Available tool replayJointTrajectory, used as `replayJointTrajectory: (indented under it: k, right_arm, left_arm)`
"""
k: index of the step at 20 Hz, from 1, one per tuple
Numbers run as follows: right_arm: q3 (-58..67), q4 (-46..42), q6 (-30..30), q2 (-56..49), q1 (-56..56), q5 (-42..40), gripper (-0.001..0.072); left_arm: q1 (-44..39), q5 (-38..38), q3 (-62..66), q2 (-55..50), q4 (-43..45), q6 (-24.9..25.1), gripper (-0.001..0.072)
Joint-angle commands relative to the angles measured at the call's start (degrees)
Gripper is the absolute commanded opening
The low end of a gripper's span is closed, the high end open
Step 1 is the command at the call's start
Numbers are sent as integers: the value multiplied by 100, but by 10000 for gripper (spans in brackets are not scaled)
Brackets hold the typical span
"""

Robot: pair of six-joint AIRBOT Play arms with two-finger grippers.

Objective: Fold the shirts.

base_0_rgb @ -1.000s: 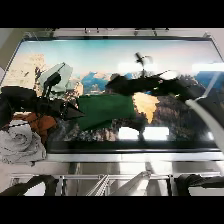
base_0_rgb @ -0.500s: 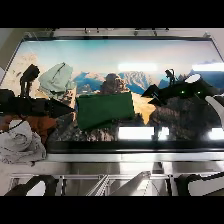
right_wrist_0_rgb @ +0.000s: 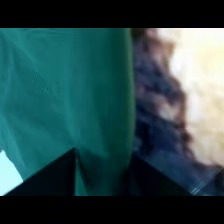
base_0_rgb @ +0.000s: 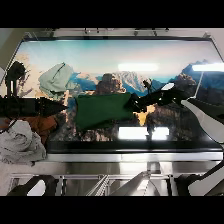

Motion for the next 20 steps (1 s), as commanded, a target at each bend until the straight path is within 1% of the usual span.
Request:
replayJointTrajectory:
  k: [1,2,3,5,7,8,10,11,13,14,16,18,20]
  right_arm:
    - [11,852,-476,-92,249,-46,169]
    - [17,925,-570,-39,203,-46,54]
    - [17,872,-570,57,109,-96,32]
    - [17,754,-564,348,-352,-313,31]
    - [17,605,-505,734,-1241,-798,30]
    - [17,404,-293,933,-1825,-1043,30]
    - [4,-564,463,1303,-3018,-1110,30]
    - [-11,-1322,863,1493,-3563,-973,30]
    - [-173,-3235,1705,1971,-4599,-636,30]
    - [-334,-3941,1921,2210,-5021,-570,30]
    - [-776,-4618,1928,2649,-5864,-636,30]
    - [-1198,-4699,1888,2911,-6642,-846,31]
    - [-1471,-4701,1757,2959,-7248,-911,31]
  left_arm:
    - [-116,17,-2,15,4,-79,16]
    - [-179,15,-2,15,2,-125,16]
    - [-251,13,-2,15,4,-125,16]
    - [-387,11,-2,15,4,-127,16]
    - [-514,-11,-2,15,7,-127,16]
    - [-557,-35,-2,15,7,-127,15]
    - [-608,-33,-2,15,9,-188,16]
    - [-608,-31,-2,15,9,-225,15]
    - [-608,-61,-2,15,9,-223,15]
    - [-608,-94,-2,15,11,-223,16]
    - [-608,-240,-2,15,9,-223,15]
    - [-608,-358,-2,15,11,-223,15]
    - [-608,-415,-2,15,9,-223,15]
